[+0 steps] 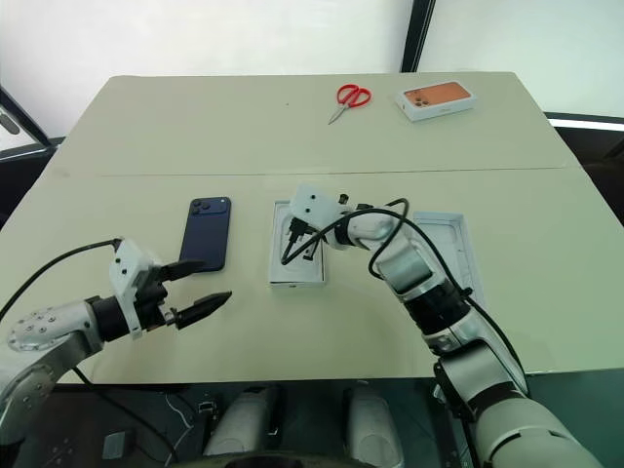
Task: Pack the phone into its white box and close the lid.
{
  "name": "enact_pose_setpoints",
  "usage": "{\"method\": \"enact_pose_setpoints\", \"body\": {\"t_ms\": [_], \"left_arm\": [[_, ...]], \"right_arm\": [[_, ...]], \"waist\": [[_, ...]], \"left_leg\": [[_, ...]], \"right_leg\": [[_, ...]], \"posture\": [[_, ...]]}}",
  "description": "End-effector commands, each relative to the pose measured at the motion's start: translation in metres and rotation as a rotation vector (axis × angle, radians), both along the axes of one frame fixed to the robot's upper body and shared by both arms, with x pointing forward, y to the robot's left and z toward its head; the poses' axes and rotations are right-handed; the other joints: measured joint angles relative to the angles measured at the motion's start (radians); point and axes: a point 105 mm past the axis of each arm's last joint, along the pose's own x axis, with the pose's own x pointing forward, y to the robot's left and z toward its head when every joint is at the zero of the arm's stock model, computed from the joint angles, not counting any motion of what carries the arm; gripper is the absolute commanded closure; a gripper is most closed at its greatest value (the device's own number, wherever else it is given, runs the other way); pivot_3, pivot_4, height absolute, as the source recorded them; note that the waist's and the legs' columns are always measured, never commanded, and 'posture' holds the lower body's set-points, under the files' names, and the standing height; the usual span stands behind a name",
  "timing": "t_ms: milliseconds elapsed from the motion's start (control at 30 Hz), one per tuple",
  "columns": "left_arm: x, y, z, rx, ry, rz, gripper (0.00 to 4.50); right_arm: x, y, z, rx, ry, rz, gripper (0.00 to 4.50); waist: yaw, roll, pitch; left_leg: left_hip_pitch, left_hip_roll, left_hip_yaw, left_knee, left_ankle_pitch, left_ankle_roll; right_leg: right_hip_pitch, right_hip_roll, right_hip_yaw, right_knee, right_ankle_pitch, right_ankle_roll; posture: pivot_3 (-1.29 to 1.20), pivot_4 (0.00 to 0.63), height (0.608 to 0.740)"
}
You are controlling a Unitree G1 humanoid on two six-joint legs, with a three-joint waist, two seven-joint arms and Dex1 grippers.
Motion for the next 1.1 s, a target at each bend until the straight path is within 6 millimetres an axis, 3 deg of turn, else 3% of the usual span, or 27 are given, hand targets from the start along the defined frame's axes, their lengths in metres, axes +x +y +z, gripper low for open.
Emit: {"method": "enact_pose_setpoints", "body": {"t_ms": [33,300,500,633,700,833,967,1100], "left_arm": [[-0.002,0.002,0.007,0.011,-0.043,-0.009,0.00],[-0.004,-0.003,0.006,-0.006,-0.051,-0.003,0.00],[-0.004,-0.004,0.004,-0.010,-0.050,0.003,0.00],[0.004,0.000,0.007,-0.037,-0.053,0.059,0.00],[0.018,0.010,0.014,-0.117,-0.051,0.165,0.00],[0.053,0.055,0.023,-0.263,-0.005,0.503,0.00],[0.065,0.073,0.019,-0.265,0.095,0.652,0.00],[0.076,0.086,0.016,-0.331,0.220,0.731,0.00]], "right_arm": [[0.012,0.012,0.007,-0.013,-0.063,0.000,4.44],[0.033,0.010,0.001,-0.086,-0.160,-0.045,4.44],[0.030,0.007,0.002,-0.118,-0.217,-0.002,4.44],[0.019,0.006,0.013,-0.070,-0.240,0.062,4.44],[0.011,0.007,0.027,0.004,-0.237,0.081,4.44],[-0.001,0.013,0.048,0.089,-0.241,0.103,4.44],[-0.013,0.034,0.051,0.126,-0.218,0.149,4.44],[-0.022,0.062,0.041,0.101,-0.204,0.205,4.44]], "waist": [[0.002,0.000,0.000],[-0.001,0.000,0.000],[-0.001,0.000,0.000],[0.002,0.000,0.000],[0.003,0.000,0.000],[-0.002,0.000,0.000],[-0.006,0.000,0.000],[-0.003,0.000,0.000]], "left_leg": [[0.000,0.000,0.000,0.000,0.000,0.000],[0.000,0.000,0.000,0.000,0.000,0.000],[0.000,0.000,0.000,0.000,0.000,0.000],[0.000,0.000,0.000,0.000,0.000,0.000],[0.000,0.000,0.000,0.000,0.000,0.000],[0.000,0.001,-0.001,0.001,0.000,0.000],[0.000,0.001,-0.001,0.001,0.000,0.000],[0.000,0.001,-0.001,0.001,0.000,0.000]], "right_leg": [[0.000,0.000,0.000,0.000,0.000,0.000],[-0.001,0.001,0.000,0.001,0.000,0.000],[-0.001,0.001,-0.001,0.001,0.000,0.000],[-0.001,0.001,-0.001,0.001,0.000,0.000],[0.000,0.001,-0.001,0.001,0.000,0.000],[-0.001,0.002,-0.002,0.003,0.000,0.001],[-0.001,0.003,-0.002,0.004,0.000,0.001],[-0.002,0.004,-0.002,0.005,0.000,0.001]], "posture": [[0.00,0.150,0.698],[0.00,0.150,0.698],[0.00,0.150,0.698],[0.00,0.150,0.698],[0.00,0.150,0.698],[0.00,0.150,0.698],[0.00,0.150,0.698],[0.00,0.150,0.698]]}}
